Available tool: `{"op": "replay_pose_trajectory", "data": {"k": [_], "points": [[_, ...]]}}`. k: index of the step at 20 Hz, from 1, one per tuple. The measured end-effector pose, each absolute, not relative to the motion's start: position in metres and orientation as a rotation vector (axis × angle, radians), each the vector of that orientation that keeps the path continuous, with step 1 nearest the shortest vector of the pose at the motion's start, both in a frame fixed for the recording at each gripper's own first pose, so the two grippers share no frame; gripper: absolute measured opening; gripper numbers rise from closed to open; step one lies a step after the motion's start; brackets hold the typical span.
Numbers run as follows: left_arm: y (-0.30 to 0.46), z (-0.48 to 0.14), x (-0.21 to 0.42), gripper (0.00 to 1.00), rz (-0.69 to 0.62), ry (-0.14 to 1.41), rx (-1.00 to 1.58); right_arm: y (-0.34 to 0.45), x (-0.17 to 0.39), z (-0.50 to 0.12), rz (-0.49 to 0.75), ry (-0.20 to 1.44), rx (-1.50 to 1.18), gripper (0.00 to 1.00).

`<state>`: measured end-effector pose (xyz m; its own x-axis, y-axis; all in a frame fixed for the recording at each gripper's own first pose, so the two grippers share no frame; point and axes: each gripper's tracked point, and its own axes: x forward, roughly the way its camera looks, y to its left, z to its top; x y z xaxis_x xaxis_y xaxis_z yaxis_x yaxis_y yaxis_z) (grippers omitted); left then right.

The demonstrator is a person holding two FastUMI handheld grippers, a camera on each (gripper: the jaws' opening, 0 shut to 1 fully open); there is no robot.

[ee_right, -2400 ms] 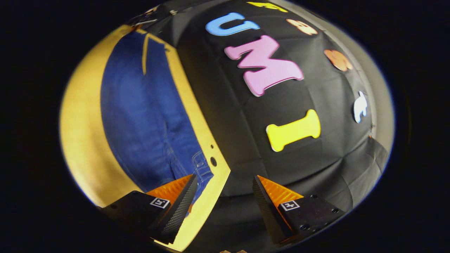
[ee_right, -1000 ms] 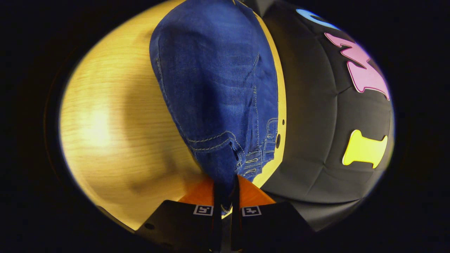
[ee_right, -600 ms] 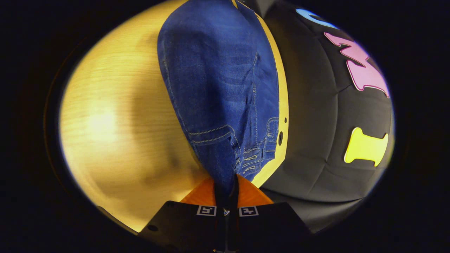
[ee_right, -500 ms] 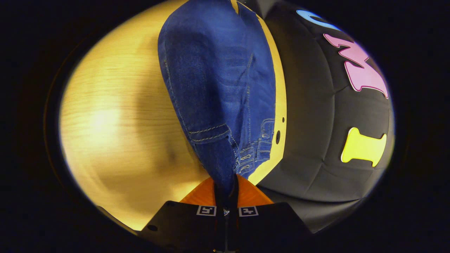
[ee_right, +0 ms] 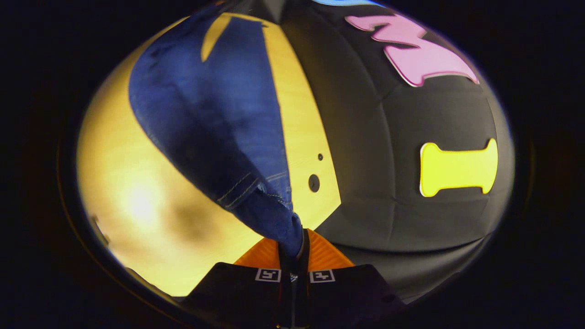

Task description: Grasp the waist and the cuffs of the jeans and fold them to make the two legs overlap; first hold the waist and fold one-third of the jeans toward the cuffs, then hold the cuffs and fold the remaining one-third in the same direction to finish folding.

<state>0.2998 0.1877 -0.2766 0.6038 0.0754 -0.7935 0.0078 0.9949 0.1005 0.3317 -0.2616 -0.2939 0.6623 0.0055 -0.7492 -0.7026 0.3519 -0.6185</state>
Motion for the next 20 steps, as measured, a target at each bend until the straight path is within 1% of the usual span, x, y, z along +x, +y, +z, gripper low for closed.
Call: {"op": "replay_pose_trajectory", "data": {"k": [2, 4, 6, 7, 8, 9, 12, 13, 14, 15, 16, 17, 18, 20], "points": [[0.192, -0.278, 0.337, 0.06, 0.07, 0.951, -0.029, -0.267, 0.355, -0.313, 0.467, 0.863, -0.991, 0.08], [0.199, -0.28, 0.376, 0.06, 0.086, 0.981, -0.062, -0.267, 0.377, -0.326, 0.42, 0.948, -0.881, 0.08], [0.191, -0.284, 0.404, 0.06, 0.047, 1.019, -0.065, -0.259, 0.405, -0.331, 0.379, 0.951, -0.8, 0.08], [0.189, -0.289, 0.42, 0.09, 0.024, 1.036, -0.082, -0.256, 0.41, -0.34, 0.354, 0.979, -0.74, 0.08], [0.186, -0.301, 0.439, 0.06, 0.013, 1.057, -0.103, -0.255, 0.411, -0.349, 0.328, 1.028, -0.67, 0.08], [0.183, -0.31, 0.452, 0.06, 0.006, 1.079, -0.126, -0.252, 0.41, -0.355, 0.303, 1.082, -0.591, 0.08], [0.188, -0.333, 0.471, 0.06, 0.008, 1.14, -0.147, -0.239, 0.414, -0.347, 0.221, 1.19, -0.326, 0.08], [0.192, -0.343, 0.473, 0.1, 0.012, 1.166, -0.138, -0.24, 0.412, -0.342, 0.191, 1.215, -0.249, 0.08], [0.19, -0.352, 0.475, 0.11, 0.01, 1.185, -0.136, -0.239, 0.414, -0.339, 0.174, 1.231, -0.191, 0.13], [0.189, -0.359, 0.478, 0.12, 0.008, 1.196, -0.141, -0.24, 0.42, -0.335, 0.148, 1.227, -0.153, 0.12], [0.185, -0.361, 0.478, 0.14, -0.004, 1.195, -0.159, -0.24, 0.419, -0.332, 0.131, 1.22, -0.12, 0.17], [0.182, -0.356, 0.479, 0.27, -0.002, 1.183, -0.17, -0.241, 0.419, -0.337, 0.117, 1.212, -0.098, 0.29], [0.181, -0.352, 0.483, 0.31, -0.008, 1.145, -0.184, -0.248, 0.419, -0.338, 0.086, 1.19, -0.099, 0.33], [0.185, -0.328, 0.497, 0.64, 0.021, 1.029, -0.164, -0.264, 0.416, -0.328, 0.005, 1.133, -0.087, 0.66]]}}
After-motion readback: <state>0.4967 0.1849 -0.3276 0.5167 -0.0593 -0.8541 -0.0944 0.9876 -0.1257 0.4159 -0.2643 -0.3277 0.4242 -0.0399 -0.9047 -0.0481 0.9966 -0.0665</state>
